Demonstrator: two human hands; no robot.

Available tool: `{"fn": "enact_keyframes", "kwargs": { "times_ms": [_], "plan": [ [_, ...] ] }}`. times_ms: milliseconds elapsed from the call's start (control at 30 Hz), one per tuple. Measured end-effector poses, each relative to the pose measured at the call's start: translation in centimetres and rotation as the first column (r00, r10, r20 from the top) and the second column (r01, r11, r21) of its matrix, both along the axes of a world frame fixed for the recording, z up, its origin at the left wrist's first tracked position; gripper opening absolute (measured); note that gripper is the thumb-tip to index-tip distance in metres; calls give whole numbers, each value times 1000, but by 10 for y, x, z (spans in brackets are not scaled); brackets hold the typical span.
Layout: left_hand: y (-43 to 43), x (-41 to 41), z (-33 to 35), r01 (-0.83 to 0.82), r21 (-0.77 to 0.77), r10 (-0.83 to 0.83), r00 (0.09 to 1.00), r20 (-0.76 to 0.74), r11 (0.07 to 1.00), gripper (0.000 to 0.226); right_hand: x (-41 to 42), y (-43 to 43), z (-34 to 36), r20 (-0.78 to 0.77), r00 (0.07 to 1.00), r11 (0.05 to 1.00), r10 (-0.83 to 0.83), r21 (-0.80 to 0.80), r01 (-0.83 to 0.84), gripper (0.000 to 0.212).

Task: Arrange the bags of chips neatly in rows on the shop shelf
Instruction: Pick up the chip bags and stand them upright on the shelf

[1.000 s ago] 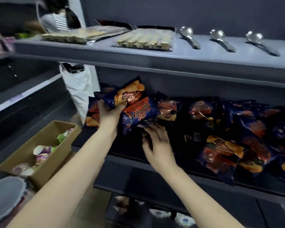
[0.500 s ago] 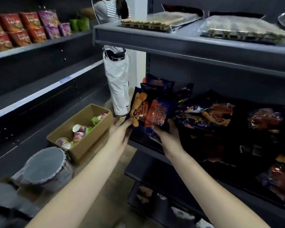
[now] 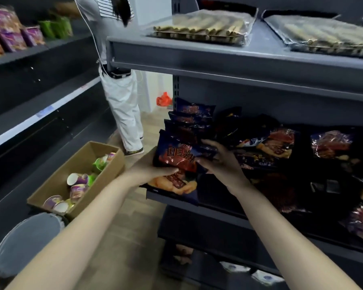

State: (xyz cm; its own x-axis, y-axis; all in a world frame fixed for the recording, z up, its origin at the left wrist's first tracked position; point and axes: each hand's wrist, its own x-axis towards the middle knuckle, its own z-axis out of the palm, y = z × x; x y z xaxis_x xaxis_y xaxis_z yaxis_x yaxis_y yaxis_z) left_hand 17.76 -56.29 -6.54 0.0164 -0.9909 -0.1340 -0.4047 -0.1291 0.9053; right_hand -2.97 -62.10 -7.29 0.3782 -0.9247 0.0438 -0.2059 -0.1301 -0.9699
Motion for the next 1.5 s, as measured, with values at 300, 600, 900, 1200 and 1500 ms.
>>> {"fn": "enact_keyframes", "kwargs": {
  "times_ms": [300,600,900,1200,1500],
  "plan": [
    [-22,10,-43,-136,-195,101,978,-182,971,51,36,18,-49,-88,996,994,-23,103,32,68],
    [-43,8,-71,-114,-278,123,992,15,954,72,53,32,-81,-297,848,898,-438,-175,403,71],
    [-33,-5,-86,-144,-403,211,969,126,904,90,69,41,-87,-477,658,794,-583,-506,337,84],
    [-38,-6,-97,2,-440,190,901,391,898,80,75,39,-96,-616,461,765,-639,-571,299,86],
    [-39,-12,-100,-24,-447,263,836,482,894,75,74,38,-96,-668,468,814,-578,-515,270,86]
  ]
}}
